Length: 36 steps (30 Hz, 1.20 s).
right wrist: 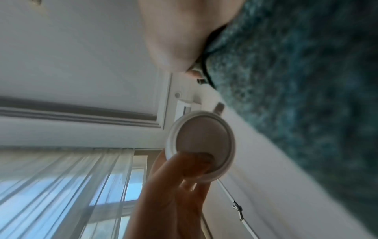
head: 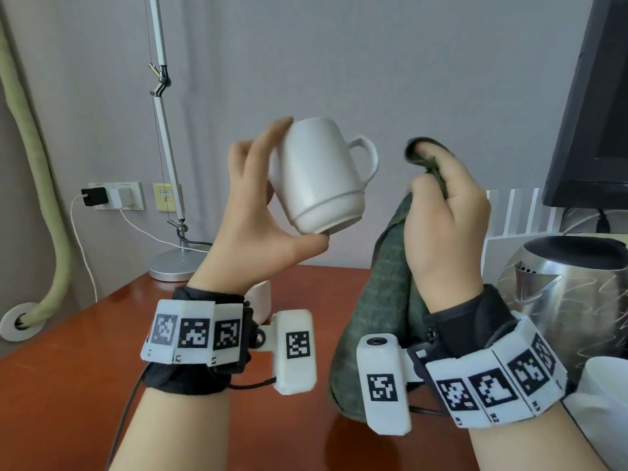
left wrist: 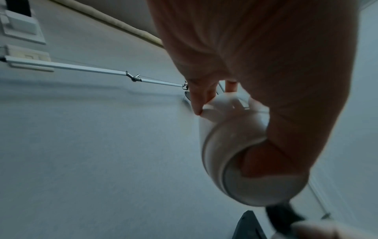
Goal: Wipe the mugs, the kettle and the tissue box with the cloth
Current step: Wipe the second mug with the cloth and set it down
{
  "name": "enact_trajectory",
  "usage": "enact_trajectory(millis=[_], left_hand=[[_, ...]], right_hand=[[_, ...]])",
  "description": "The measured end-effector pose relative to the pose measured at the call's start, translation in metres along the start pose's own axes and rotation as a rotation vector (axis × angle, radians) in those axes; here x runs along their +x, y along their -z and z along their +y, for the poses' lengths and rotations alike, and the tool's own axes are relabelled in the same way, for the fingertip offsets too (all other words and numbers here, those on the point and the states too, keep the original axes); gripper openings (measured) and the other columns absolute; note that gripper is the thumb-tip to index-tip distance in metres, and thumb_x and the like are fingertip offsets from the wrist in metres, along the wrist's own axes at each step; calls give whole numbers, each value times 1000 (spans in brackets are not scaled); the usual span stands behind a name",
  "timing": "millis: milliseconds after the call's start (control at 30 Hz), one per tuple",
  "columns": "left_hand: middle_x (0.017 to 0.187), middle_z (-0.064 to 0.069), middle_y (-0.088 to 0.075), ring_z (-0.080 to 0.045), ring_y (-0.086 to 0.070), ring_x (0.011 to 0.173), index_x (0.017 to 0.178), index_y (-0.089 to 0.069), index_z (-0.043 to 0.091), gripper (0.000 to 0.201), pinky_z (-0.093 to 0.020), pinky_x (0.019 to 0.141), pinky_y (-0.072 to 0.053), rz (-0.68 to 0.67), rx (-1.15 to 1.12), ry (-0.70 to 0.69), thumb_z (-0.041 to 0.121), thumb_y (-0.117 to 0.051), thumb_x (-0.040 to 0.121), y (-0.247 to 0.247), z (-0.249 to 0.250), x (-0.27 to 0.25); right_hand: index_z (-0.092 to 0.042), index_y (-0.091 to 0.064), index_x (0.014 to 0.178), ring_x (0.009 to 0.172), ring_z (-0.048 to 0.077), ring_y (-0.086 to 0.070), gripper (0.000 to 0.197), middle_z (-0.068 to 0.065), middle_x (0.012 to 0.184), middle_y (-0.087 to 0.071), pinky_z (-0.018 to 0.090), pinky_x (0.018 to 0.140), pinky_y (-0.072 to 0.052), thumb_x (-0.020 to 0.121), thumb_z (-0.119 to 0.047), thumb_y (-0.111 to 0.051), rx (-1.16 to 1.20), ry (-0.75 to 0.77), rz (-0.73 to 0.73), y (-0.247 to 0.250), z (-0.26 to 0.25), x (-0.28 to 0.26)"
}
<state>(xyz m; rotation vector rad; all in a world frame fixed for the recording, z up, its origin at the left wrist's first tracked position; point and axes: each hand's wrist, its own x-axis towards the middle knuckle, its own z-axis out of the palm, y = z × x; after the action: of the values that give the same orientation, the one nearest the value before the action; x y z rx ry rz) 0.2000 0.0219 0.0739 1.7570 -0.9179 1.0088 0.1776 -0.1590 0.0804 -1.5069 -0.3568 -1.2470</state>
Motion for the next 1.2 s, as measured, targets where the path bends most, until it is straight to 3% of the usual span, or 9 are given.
enact_trajectory(millis=[100, 200, 367, 500, 600, 767, 967, 1067, 1200], left_hand=[[135, 7, -34, -22, -50, 121, 136, -27, 30, 93, -26, 91, -48, -23, -189, 31, -1, -73, 61, 3, 4, -2], [121, 25, -37, -14, -53, 112, 130, -23, 27, 89, -22, 84, -48, -71, -221, 41, -4, -71, 61, -1, 2, -2], [126, -16, -45, -23, -52, 114, 131, -29, 21, 87, -24, 97, -44, -116, -141, 9, 7, -80, 62, -6, 0, 0], [121, -5, -43, -5, -44, 113, 134, -41, -1, 91, -14, 99, -35, -88, 171, -94, 23, -86, 58, -3, -2, 5], [126, -1, -38, -6, -42, 118, 143, -33, 4, 101, -13, 103, -35, -97, 168, -84, 20, -85, 59, 0, -2, 4], [120, 11, -37, 3, -41, 114, 138, -41, 1, 92, -17, 102, -41, 4, 173, -79, 14, -85, 58, 6, -6, 4], [120, 17, -38, 8, -41, 115, 135, -42, 9, 92, -10, 100, -39, 87, 134, 14, 8, -90, 57, 12, -14, 1], [124, 16, -45, -3, -47, 120, 128, -44, 30, 85, -17, 99, -45, 116, 0, 76, 29, -88, 56, 11, -6, -1], [131, -5, -55, -14, -56, 121, 131, -47, 27, 91, -32, 97, -52, 135, -173, 200, 36, -85, 49, 10, -5, -2]], right_hand=[[-7, -65, 113, 90, -11, -57, 30, -33, 74, -64, 13, 83, -38, 96, -8, -41, 152, -245, -88, -2, 1, 4], [-14, -61, 87, 78, 10, -55, 16, -10, 64, -61, 29, 77, -41, 96, -20, -49, 395, -328, -127, -4, -11, 1], [-19, -50, 126, 90, -9, -61, 31, -12, 110, -61, 7, 78, -43, 99, -5, -50, 311, -34, -117, -2, -14, -2], [-20, -40, 131, 83, -19, -56, 37, -30, 109, -54, 2, 77, -39, 99, -3, -48, 194, 135, -175, 1, -8, 0], [-16, -32, 135, 85, -21, -55, 42, -33, 107, -48, 0, 79, -38, 99, 1, -45, 157, 241, -246, 2, -5, 1], [-23, -19, 141, 104, -6, -49, 47, 15, 118, -53, -1, 85, -31, 101, -8, -40, 32, 331, -318, 2, 0, 0], [-40, -32, 140, 80, 16, -50, 57, -1, 93, -55, 35, 71, -46, 87, -20, -35, -183, 366, -439, -1, 1, -10], [-51, -33, 135, 88, 25, -57, 58, 7, 101, -62, 45, 76, -51, 85, -20, -33, -155, 337, -503, -5, 4, -14], [-55, -53, 115, 97, 14, -61, 64, -8, 105, -68, 14, 85, -47, 83, -1, -41, 72, 194, -537, -4, 1, -15]])
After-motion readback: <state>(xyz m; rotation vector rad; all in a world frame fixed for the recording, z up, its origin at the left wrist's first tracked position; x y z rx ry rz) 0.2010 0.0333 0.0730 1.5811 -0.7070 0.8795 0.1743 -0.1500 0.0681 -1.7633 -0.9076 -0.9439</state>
